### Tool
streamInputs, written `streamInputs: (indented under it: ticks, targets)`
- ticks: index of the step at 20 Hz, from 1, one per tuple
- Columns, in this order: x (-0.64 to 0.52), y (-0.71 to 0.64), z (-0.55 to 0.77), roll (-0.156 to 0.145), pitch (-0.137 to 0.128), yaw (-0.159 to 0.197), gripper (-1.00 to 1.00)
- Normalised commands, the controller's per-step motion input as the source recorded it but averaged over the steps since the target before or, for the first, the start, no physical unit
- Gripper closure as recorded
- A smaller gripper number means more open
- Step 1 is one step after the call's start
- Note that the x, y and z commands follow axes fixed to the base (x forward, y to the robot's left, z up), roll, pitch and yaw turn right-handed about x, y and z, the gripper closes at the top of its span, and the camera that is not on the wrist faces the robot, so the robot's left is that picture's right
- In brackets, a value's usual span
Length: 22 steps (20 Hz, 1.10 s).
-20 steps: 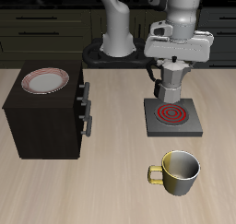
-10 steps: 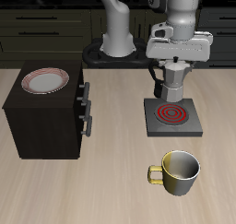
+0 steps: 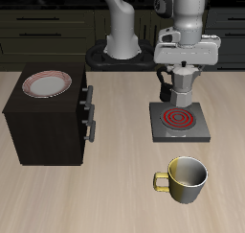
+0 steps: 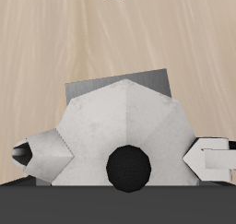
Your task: Place moka pot on the flat stove and turn off the stove
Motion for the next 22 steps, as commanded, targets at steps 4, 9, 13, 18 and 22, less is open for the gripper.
streamInputs:
  ticks: [4,9,13,18,22]
  targets:
    - [0.04,0.1,-0.19,0.043,0.014,-0.003,1.0]
    - [-0.01,0.05,-0.1,0.019,-0.041,0.03,1.0]
    - [0.11,-0.06,-0.27,0.009,0.042,-0.005,1.0]
    - [0.02,0.0,-0.22,0.002,0.003,0.03,1.0]
    - [-0.01,0.06,-0.12,0.016,0.004,0.026,1.0]
